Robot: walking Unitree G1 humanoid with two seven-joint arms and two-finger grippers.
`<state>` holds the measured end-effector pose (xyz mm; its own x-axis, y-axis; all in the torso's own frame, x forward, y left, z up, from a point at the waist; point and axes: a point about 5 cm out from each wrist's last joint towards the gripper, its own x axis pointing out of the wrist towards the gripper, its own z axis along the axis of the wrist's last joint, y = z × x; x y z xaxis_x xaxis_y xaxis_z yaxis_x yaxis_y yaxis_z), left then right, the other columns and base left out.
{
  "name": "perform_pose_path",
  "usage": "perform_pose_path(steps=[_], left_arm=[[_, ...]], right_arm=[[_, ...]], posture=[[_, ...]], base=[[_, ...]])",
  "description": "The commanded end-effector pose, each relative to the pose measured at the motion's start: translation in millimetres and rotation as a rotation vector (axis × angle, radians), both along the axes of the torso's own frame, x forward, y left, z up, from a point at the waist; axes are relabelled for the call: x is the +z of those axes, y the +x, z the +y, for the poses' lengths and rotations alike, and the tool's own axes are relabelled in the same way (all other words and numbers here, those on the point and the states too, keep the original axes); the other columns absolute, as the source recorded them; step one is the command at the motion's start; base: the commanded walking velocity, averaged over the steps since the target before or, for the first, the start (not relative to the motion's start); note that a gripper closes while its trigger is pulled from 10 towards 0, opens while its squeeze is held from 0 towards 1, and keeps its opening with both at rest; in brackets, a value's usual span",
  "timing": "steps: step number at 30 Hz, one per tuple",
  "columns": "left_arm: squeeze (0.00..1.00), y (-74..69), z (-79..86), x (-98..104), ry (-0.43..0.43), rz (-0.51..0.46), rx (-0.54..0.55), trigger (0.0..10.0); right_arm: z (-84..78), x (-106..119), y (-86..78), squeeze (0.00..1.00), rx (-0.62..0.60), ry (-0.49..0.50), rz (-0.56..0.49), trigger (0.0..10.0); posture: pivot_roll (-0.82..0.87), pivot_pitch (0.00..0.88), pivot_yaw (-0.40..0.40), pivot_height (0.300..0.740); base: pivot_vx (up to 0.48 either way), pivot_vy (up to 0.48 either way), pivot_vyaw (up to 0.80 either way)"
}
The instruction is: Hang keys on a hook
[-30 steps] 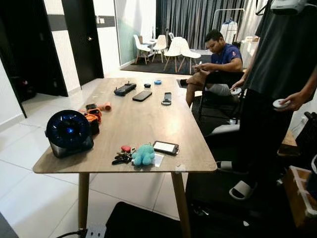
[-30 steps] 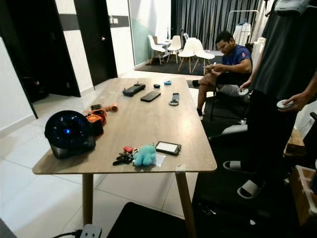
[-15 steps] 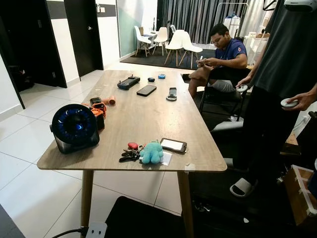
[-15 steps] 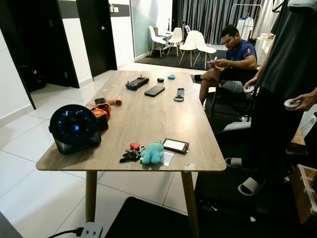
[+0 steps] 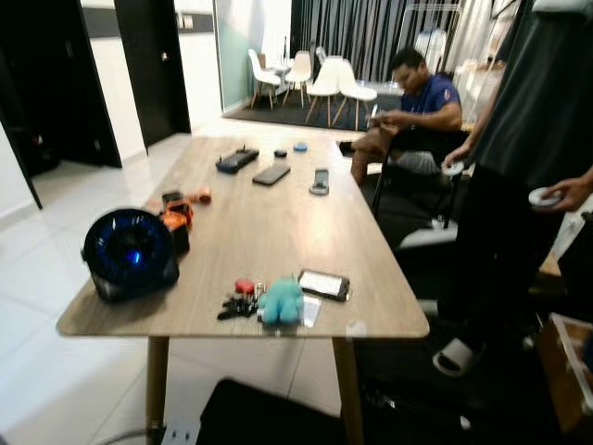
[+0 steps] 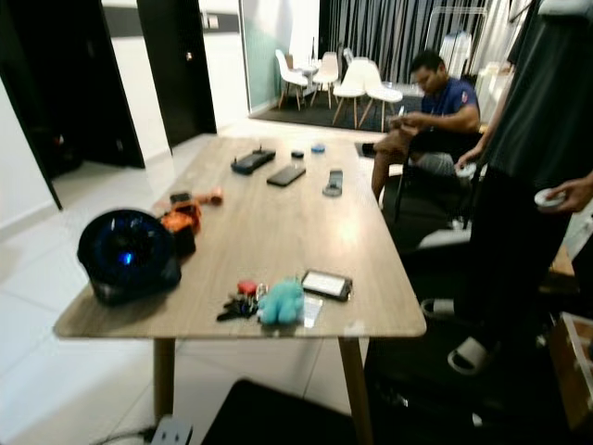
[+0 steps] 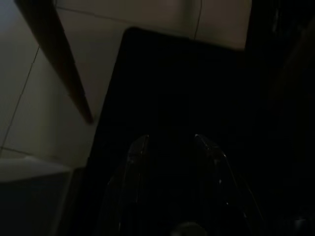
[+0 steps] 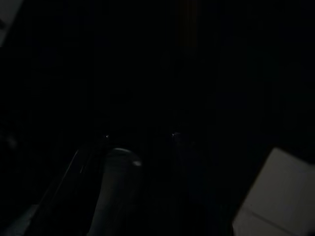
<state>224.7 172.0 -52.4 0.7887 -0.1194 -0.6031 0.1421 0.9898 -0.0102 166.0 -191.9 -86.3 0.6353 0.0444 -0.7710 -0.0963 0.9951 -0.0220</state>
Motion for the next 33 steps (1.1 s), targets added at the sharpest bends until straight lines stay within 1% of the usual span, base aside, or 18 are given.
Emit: perform_pose_path(steps=[1, 7, 17, 22, 24, 25, 26, 27, 28, 29, 31, 32, 33], left_arm=[[0.00, -4.9, 5.6, -3, 0.017, 0.019, 0.004, 10.0], [0.00, -5.0, 7.2, -4, 0.033, 0.027, 0.014, 10.0], [0.00, -8.5, 8.8, -4, 0.011, 0.020, 0.017, 10.0], [0.00, -9.8, 9.5, -4, 0.011, 0.003, -0.001, 10.0], [0.00, -11.4, 11.0, -3, 0.032, -0.010, -0.024, 10.0], [0.00, -11.4, 11.0, -3, 0.032, -0.010, -0.024, 10.0], [0.00, -11.7, 11.3, -2, 0.042, -0.031, -0.045, 10.0], [0.00, -11.6, 11.6, 0, 0.045, -0.054, -0.060, 10.0], [0.00, -11.6, 11.6, 0, 0.045, -0.054, -0.060, 10.0], [0.00, -10.9, 12.4, 2, 0.038, -0.083, -0.067, 10.0], [0.00, -10.9, 12.4, 2, 0.038, -0.083, -0.067, 10.0], [0.00, -10.3, 13.7, 5, 0.026, -0.114, -0.074, 10.0], [0.02, -10.8, 15.3, 8, 0.015, -0.144, -0.095, 10.0]], right_arm=[[6.6, 0, 1.1, 0.00, 0.004, 0.017, -0.006, 10.0], [6.2, 0, 1.1, 0.00, 0.005, 0.015, -0.004, 10.0], [7.1, 0, 2.1, 0.00, 0.006, 0.019, -0.006, 10.0], [7.1, 0, 2.2, 0.00, 0.004, 0.020, -0.008, 10.0], [2.5, 0, 0.1, 0.00, -0.042, 0.013, -0.015, 10.0], [2.5, 0, 0.1, 0.00, -0.042, 0.013, -0.015, 10.0], [-7.4, 0, -3.0, 0.00, -0.121, -0.018, -0.016, 10.0], [-20.1, 0, -6.8, 0.00, -0.226, -0.051, -0.024, 10.0], [-20.1, 0, -6.8, 0.00, -0.226, -0.051, -0.024, 10.0], [-37.8, 2, -12.8, 0.00, -0.350, -0.099, -0.039, 10.0], [-37.8, 2, -12.8, 0.00, -0.350, -0.099, -0.039, 10.0], [-55.2, 5, -19.6, 0.00, -0.460, -0.145, -0.057, 10.0], [-70.5, 9, -24.9, 0.00, -0.533, -0.191, -0.084, 10.0]], posture=[[0.05, 0.023, 0.002, 0.740], [0.05, 0.021, 0.002, 0.740], [0.05, 0.025, -0.001, 0.740], [0.05, 0.031, -0.002, 0.740], [0.05, 0.032, -0.005, 0.740], [0.05, 0.032, -0.005, 0.740], [0.05, 0.033, -0.006, 0.740], [0.05, 0.033, -0.004, 0.740], [0.05, 0.033, -0.004, 0.740], [0.05, 0.033, -0.004, 0.740], [0.05, 0.033, -0.004, 0.740], [0.04, 0.036, 0.003, 0.740], [0.04, 0.038, 0.008, 0.740]], base=[[0.401, 0.000, 0.00], [0.000, 0.000, 0.00], [0.000, 0.000, 0.00], [0.000, 0.000, 0.00], [0.000, 0.000, 0.00], [0.000, 0.000, 0.00], [0.000, 0.000, 0.00], [0.000, 0.000, 0.00], [0.000, 0.000, 0.00], [0.000, 0.000, 0.00], [0.000, 0.000, 0.00], [0.000, 0.000, 0.00], [0.000, 0.000, 0.00]])
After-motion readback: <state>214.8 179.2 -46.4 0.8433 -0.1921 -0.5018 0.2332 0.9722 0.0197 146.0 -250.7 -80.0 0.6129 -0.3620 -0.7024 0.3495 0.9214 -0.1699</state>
